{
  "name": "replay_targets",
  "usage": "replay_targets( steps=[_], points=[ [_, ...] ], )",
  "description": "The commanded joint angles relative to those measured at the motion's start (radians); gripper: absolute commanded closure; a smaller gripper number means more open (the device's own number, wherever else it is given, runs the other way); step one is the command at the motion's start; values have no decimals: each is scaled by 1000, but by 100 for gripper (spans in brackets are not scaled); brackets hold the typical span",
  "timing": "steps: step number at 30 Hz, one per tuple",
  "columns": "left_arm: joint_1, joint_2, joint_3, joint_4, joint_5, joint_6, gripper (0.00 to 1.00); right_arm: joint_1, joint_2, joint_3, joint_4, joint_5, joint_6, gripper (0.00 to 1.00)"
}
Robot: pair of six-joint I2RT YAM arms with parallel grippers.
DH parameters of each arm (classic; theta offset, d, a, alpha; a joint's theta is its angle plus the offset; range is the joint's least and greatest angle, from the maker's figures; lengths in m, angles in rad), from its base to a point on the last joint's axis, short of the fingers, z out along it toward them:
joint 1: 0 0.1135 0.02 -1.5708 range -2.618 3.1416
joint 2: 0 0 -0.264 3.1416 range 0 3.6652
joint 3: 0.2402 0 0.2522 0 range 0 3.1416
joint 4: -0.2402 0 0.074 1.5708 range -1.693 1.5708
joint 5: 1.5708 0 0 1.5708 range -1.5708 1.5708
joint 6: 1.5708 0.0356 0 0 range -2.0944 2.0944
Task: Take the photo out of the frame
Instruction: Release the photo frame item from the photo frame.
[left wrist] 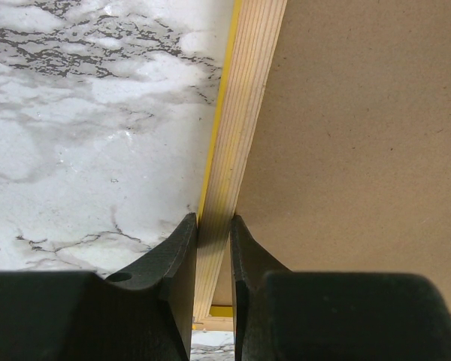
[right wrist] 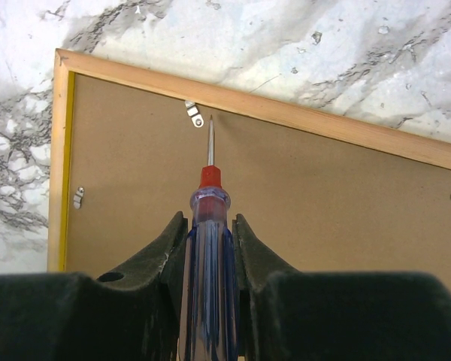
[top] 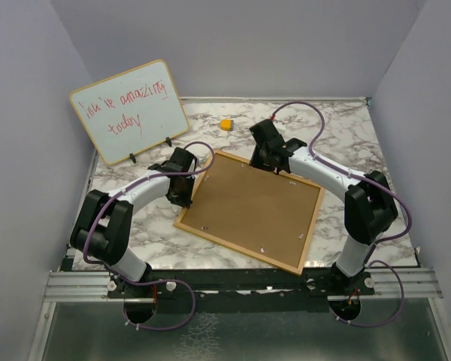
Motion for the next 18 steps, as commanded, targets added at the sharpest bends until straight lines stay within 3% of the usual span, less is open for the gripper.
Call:
replay_targets(
  steps=[1, 18],
  points=[
    [-2, 32, -7, 0, -5, -4, 84, 4, 10, 6, -30, 40, 11, 99],
    [-3, 35, -7, 0, -2, -3, 87, 3, 77, 41, 30, -47, 23, 100]
  ],
)
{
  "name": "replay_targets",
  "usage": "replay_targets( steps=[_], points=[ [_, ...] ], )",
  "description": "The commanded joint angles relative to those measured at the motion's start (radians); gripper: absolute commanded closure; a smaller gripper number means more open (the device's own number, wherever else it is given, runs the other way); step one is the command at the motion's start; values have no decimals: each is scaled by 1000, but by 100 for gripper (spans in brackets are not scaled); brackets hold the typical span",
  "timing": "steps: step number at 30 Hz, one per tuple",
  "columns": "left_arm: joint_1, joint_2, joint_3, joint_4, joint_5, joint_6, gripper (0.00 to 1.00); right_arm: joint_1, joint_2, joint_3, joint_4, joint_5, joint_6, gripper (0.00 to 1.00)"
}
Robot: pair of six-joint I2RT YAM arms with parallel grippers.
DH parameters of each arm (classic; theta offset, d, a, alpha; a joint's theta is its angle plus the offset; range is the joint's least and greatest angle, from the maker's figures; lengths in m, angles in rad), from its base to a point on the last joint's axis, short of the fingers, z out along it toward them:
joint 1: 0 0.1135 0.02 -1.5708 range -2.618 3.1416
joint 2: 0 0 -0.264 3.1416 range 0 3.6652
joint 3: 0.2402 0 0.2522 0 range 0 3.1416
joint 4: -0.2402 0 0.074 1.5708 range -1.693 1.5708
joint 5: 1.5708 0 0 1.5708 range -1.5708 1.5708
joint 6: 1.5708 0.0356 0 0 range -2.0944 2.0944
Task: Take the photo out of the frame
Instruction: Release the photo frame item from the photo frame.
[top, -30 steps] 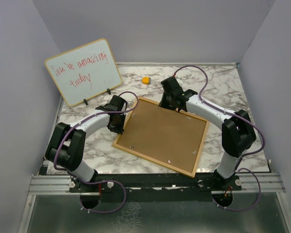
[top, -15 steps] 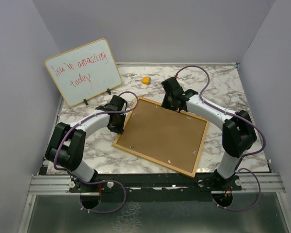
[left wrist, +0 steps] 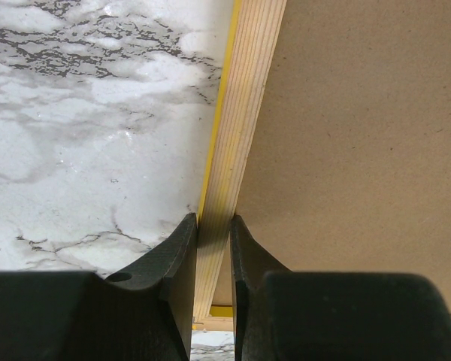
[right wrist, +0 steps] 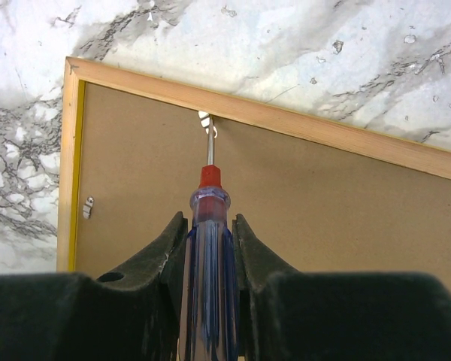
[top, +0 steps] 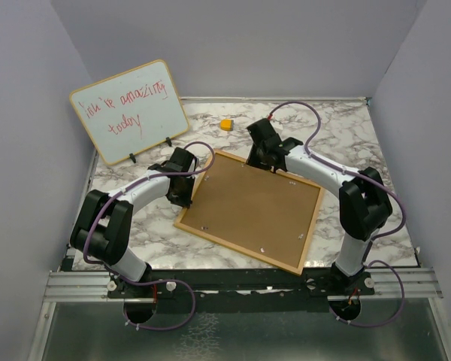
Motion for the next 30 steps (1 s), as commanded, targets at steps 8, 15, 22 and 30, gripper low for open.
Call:
replay_targets(
  steps=[8, 15, 22, 30],
  points=[
    [-3, 33, -7, 0, -3, -3, 87, 3, 39, 19, 14, -71, -3, 100],
    [-3, 34, -7, 0, -6, -5, 87, 4, 37, 19, 16, -112, -18, 100],
    [-2, 33, -6, 0, -5, -5, 87, 3, 22, 7, 34, -128, -25, 99],
    [-2, 33, -6, 0, -2, -3, 87, 3, 15, 7, 22, -110, -26, 99]
  ],
)
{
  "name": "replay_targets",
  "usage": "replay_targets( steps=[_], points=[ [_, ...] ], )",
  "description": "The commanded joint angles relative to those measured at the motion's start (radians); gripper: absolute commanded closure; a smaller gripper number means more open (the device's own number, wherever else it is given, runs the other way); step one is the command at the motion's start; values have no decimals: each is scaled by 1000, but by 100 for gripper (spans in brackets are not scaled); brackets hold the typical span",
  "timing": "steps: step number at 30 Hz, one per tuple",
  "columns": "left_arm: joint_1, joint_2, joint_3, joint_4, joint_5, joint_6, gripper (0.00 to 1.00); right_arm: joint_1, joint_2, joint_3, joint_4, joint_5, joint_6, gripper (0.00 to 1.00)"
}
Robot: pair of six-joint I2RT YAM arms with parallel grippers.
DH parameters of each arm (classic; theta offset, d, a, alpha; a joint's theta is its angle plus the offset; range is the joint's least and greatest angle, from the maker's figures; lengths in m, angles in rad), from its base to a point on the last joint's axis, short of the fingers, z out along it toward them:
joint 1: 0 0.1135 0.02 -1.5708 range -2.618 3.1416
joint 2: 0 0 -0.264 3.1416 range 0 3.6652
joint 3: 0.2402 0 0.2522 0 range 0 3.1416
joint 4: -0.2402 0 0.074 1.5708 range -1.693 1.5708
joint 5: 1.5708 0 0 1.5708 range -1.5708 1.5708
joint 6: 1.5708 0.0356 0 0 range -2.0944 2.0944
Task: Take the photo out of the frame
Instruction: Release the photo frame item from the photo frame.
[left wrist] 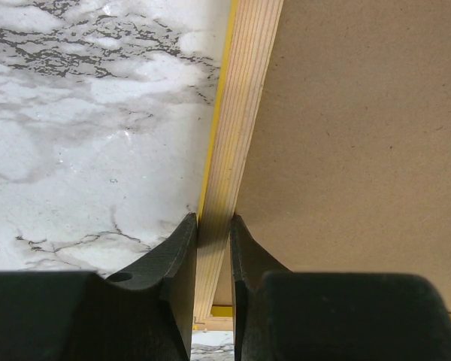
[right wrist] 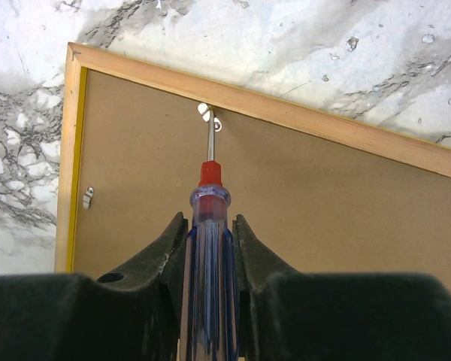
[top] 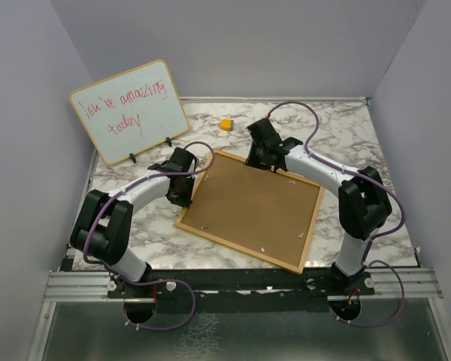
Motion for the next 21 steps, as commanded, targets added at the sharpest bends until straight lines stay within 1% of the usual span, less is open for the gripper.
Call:
replay_targets(
  steps=[1, 21],
  points=[
    [-2, 34, -6, 0, -1, -4, 87, 6, 5, 3, 9, -47, -9, 100],
    [-2, 38, -7, 2, 4, -3, 88, 6, 6, 14, 20, -89, -32, 100]
  ],
)
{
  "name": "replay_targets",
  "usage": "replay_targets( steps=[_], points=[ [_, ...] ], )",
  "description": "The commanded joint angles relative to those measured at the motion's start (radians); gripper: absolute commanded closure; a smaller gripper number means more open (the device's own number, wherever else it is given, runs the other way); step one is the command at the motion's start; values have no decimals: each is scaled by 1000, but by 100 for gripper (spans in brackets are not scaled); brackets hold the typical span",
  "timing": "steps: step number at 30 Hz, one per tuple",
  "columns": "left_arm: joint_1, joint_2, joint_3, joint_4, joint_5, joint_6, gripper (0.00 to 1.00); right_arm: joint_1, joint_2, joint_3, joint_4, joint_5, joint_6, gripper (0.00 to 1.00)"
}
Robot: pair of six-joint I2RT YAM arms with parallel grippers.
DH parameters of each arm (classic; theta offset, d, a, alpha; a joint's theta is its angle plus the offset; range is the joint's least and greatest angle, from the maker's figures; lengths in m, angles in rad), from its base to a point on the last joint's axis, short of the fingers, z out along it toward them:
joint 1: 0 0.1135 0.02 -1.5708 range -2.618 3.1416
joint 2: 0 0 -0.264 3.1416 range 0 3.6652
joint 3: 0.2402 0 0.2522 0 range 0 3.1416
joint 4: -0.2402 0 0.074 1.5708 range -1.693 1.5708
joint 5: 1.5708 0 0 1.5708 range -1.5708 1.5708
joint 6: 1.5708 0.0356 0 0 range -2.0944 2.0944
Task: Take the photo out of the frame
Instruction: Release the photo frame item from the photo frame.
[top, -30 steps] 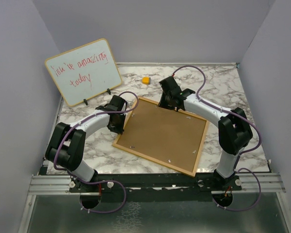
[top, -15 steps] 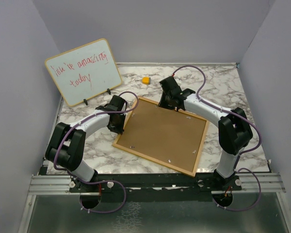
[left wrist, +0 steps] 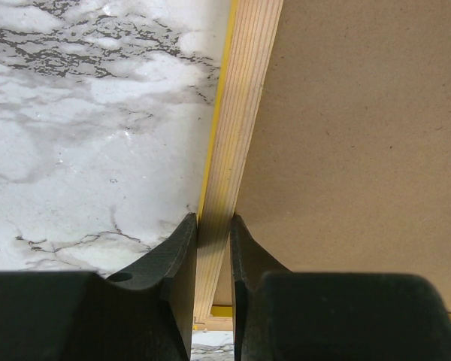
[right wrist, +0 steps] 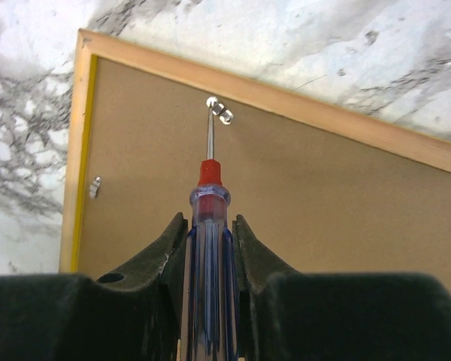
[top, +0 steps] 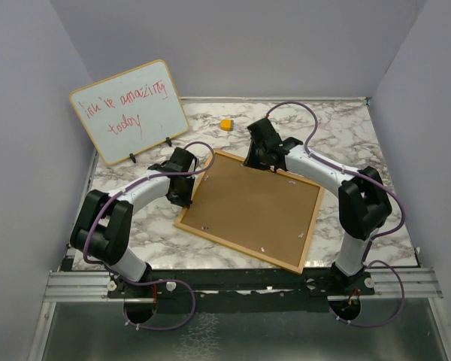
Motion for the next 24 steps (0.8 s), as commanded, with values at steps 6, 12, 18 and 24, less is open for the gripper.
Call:
replay_targets(
  steps=[6, 12, 18, 24],
  points=[
    [-3, 36, -7, 0, 3, -2, 88, 6, 1, 9, 20, -60, -5, 100],
    [-3, 33, -7, 0, 2, -4, 88, 7, -38, -4, 9, -19, 2, 100],
    [-2, 32, -6, 1, 3, -3, 88, 6, -96, -39, 0, 58, 14, 100],
    [-2, 32, -7, 2, 3, -3, 88, 6, -56, -17, -35, 82, 25, 100]
  ],
)
